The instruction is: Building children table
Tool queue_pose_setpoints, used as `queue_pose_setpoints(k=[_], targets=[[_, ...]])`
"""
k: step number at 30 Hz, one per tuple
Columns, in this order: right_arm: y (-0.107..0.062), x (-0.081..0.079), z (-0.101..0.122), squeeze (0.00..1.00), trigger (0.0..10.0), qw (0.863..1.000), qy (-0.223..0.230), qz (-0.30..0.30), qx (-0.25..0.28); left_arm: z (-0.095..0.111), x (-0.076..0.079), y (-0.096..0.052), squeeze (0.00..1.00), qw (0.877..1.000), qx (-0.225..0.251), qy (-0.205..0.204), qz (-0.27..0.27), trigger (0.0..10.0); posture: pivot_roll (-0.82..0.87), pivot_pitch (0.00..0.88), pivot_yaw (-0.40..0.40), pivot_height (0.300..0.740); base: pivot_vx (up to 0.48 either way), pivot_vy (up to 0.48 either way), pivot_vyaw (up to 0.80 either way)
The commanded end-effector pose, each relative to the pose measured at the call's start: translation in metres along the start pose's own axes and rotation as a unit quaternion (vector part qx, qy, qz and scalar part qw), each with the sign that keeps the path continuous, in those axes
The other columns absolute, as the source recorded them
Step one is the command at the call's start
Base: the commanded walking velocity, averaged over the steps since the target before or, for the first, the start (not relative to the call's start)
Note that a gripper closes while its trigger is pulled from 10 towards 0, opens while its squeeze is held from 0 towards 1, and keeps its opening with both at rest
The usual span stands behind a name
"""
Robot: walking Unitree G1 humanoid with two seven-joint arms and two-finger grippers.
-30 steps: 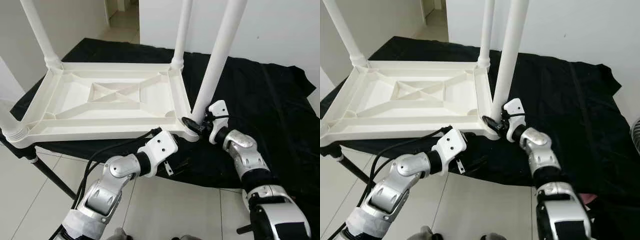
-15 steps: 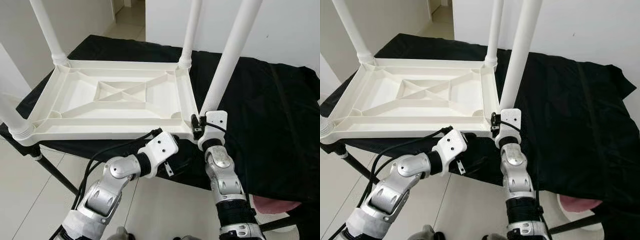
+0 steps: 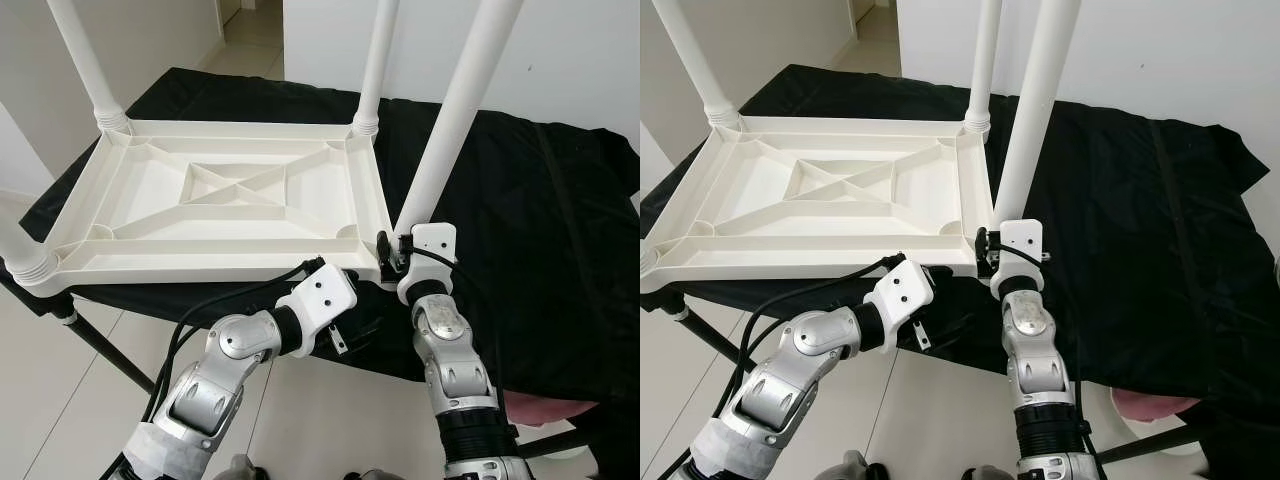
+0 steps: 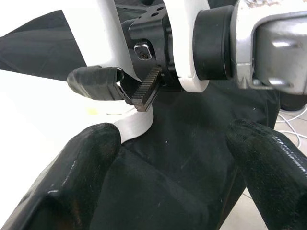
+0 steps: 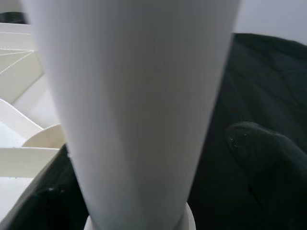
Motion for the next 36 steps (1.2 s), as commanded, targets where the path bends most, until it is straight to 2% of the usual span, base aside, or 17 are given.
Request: queue_pose_setpoints(k=[1,3,4,5,8,12,15,16,17,18,23,26,27,28,29,30,36], targets=[[0.001,0.006,-0.005,1.0,10.0,1.0,0.004,0.013,-0.014,-0.004,-0.001,0.0,0.0,1.0,-0.006,-0.002,0.028,10.0,-0.05,0.06,-0.02,0.74,0.0,0.0,0.0],[0.006,0.011,-0.01,1.0,10.0,0.998,-0.007,0.055,-0.021,-0.003,-0.002,0.001,0.0,1.0,-0.005,-0.001,0.028,10.0,-0.05,0.055,-0.018,0.74,0.0,0.0,0.0],[0.006,0.011,-0.01,1.0,10.0,0.998,-0.007,0.055,-0.021,-0.003,-0.002,0.001,0.0,1.0,-0.005,-0.001,0.028,10.0,-0.05,0.055,-0.018,0.74,0.0,0.0,0.0],[0.007,0.013,-0.011,0.0,10.0,0.997,-0.009,0.068,-0.023,-0.002,-0.002,0.001,0.0,1.0,-0.005,0.0,0.029,10.0,-0.05,0.055,-0.018,0.74,0.0,0.0,0.0],[0.012,0.014,-0.02,0.0,10.0,0.983,-0.056,0.172,-0.03,-0.003,-0.003,0.001,0.0,1.0,-0.006,0.004,0.027,10.0,-0.05,0.043,-0.017,0.74,0.0,0.0,0.0],[0.017,0.021,-0.018,0.0,10.0,0.975,-0.087,0.203,-0.01,-0.002,-0.004,0.001,0.0,1.0,-0.006,0.005,0.027,10.0,-0.05,0.04,-0.015,0.74,0.0,0.0,0.0],[0.02,0.022,-0.016,0.0,10.0,0.97,-0.092,0.224,-0.001,-0.002,-0.005,0.001,0.0,1.0,-0.005,0.005,0.028,10.0,-0.05,0.038,-0.013,0.74,0.0,0.0,0.0],[0.023,0.022,-0.013,0.0,10.0,0.964,-0.103,0.244,0.014,-0.002,-0.005,0.001,0.0,1.0,-0.005,0.006,0.028,10.0,-0.05,0.037,-0.011,0.74,0.0,0.0,0.0],[0.023,0.022,-0.013,0.0,10.0,0.964,-0.103,0.244,0.014,-0.002,-0.005,0.001,0.0,1.0,-0.005,0.006,0.028,10.0,-0.05,0.037,-0.011,0.74,0.0,0.0,0.0],[0.027,0.021,-0.01,0.0,10.0,0.957,-0.108,0.268,0.024,-0.001,-0.006,0.001,0.0,1.0,-0.005,0.007,0.028,10.0,-0.05,0.037,-0.005,0.74,0.0,0.0,0.0],[0.039,0.016,-0.004,0.0,10.0,0.937,-0.123,0.325,0.028,0.0,-0.009,0.001,0.0,0.999,-0.004,0.011,0.031,10.0,-0.05,0.037,0.001,0.74,0.0,0.0,0.0],[0.04,0.016,-0.004,0.0,10.0,0.933,-0.125,0.337,0.031,0.001,-0.01,0.001,0.0,0.999,-0.004,0.011,0.032,10.0,-0.05,0.037,0.001,0.74,0.0,0.0,0.0],[0.04,0.015,-0.006,0.0,3.7,0.928,-0.127,0.35,0.027,0.001,-0.01,0.001,0.0,0.999,-0.004,0.012,0.033,10.0,-0.04,0.036,0.002,0.74,0.0,0.0,0.0],[0.04,0.015,-0.006,0.0,3.7,0.928,-0.127,0.35,0.027,0.001,-0.01,0.001,0.0,0.999,-0.004,0.012,0.033,10.0,-0.04,0.036,0.002,0.74,0.0,0.0,0.0],[0.041,0.014,-0.008,0.0,3.1,0.922,-0.129,0.364,0.025,0.001,-0.01,0.0,0.0,0.999,-0.004,0.012,0.033,10.0,-0.04,0.036,0.002,0.74,0.0,0.0,0.0],[0.041,0.014,-0.01,0.0,0.0,0.917,-0.125,0.379,0.022,0.001,-0.011,0.0,0.0,0.999,-0.004,0.012,0.034,10.0,-0.04,0.037,0.003,0.74,0.0,0.0,0.0],[0.04,0.014,-0.016,0.0,0.0,0.907,-0.112,0.406,0.02,0.002,-0.01,0.0,0.0,0.999,-0.003,0.012,0.034,10.0,-0.04,0.037,0.003,0.74,0.0,0.0,0.0]])
Point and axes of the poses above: a point about 5 cm out from each wrist's last joint towards the gripper, its own y axis pointing out of the wrist towards the gripper, its own z axis along the axis of the wrist's last joint, x = y × z, the point moved 1 cm from there along y, pointing out of the wrist towards the gripper, and after that the axes turned 10 degrees about -y, right-handed, at the moved point
